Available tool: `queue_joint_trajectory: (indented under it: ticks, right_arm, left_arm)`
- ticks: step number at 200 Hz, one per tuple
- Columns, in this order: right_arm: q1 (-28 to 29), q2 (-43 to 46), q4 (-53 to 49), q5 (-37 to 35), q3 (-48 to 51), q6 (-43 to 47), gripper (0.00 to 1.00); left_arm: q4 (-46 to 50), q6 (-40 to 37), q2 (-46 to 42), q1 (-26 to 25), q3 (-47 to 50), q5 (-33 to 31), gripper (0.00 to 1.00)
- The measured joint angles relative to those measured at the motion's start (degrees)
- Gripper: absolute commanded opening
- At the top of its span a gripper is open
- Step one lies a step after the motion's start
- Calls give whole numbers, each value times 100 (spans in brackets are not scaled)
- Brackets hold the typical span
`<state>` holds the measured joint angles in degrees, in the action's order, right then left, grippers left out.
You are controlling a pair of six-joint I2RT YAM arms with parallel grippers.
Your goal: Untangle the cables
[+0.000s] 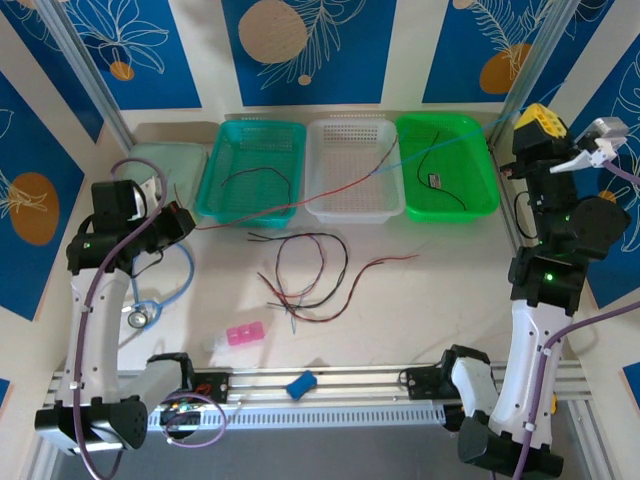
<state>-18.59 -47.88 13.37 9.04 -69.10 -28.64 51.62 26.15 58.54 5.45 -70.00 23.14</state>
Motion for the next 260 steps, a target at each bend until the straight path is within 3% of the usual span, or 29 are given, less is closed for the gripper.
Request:
queue_joint_trajectory:
  ticks: [35,260]
  right_arm:
    - [-203,-116,55,-4,-129,-68,0]
    - [-866,-529,400,-520,-643,-599,0]
  left_arm:
    - [149,-234,0,433,0,131,0]
    - [-160,-90,-44,1731,149,-4,0]
